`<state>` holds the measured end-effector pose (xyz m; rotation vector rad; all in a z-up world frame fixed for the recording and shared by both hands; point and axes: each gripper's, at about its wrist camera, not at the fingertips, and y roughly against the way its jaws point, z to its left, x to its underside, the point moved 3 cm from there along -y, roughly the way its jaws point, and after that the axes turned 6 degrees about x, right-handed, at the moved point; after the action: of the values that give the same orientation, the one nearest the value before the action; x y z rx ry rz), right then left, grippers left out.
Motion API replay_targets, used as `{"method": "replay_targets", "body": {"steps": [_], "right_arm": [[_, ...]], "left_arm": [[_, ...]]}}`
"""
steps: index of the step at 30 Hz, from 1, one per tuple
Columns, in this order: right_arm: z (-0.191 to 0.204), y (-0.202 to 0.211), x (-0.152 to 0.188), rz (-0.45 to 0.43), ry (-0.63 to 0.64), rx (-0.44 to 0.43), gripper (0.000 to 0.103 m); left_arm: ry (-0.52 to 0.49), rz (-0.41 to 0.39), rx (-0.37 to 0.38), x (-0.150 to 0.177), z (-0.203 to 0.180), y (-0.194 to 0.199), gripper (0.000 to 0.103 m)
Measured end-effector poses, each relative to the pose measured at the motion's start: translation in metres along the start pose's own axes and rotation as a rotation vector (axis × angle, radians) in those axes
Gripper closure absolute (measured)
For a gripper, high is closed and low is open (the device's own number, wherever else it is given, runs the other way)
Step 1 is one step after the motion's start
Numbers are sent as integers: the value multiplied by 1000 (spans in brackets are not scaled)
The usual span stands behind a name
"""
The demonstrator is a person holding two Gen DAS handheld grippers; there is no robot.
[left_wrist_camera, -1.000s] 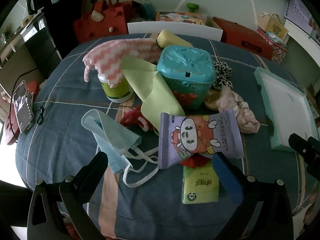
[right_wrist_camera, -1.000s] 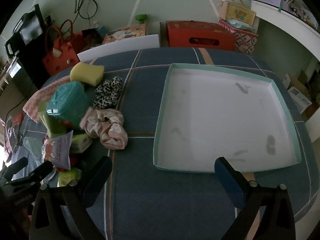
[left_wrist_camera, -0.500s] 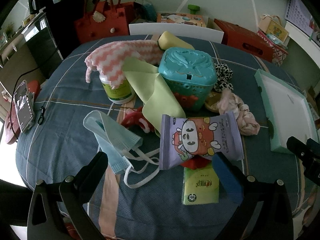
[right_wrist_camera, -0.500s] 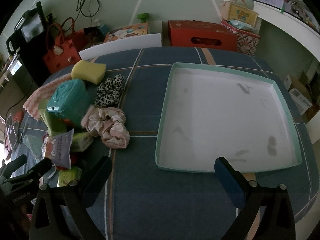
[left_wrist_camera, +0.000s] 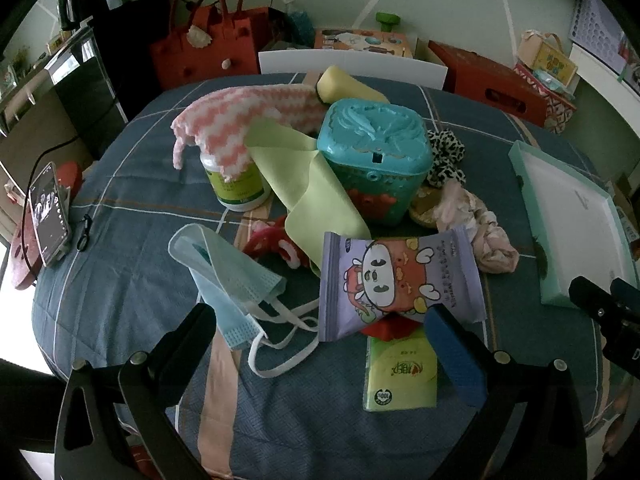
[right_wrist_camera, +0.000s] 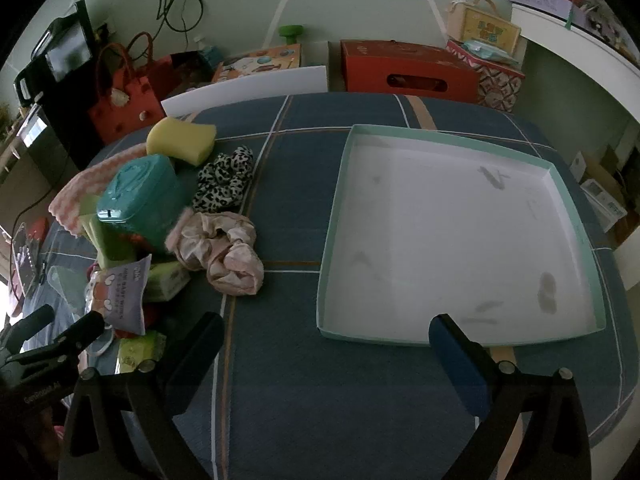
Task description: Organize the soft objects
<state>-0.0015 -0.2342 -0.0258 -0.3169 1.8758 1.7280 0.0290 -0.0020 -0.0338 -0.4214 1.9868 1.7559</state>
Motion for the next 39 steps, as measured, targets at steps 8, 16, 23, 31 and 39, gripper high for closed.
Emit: {"method": "replay_targets", "body": {"steps": [8, 16, 23, 31, 39], "right_arm": [[1, 0, 0, 1, 8, -1, 0], [2, 0, 0, 1, 9, 0, 0], [2, -1, 0, 2, 7, 1, 0], [4, -2, 1, 4, 14, 4, 0], [3, -1, 0, -3, 8, 0, 0]], "left_arm": [[0, -2, 5, 0, -2, 1, 0], [0, -3, 7, 0, -2, 2, 0], [0, -3, 7, 0, -2, 1, 0], [0, -3, 7, 0, -2, 2, 0], [0, -9, 14, -3, -2, 5, 0]]}}
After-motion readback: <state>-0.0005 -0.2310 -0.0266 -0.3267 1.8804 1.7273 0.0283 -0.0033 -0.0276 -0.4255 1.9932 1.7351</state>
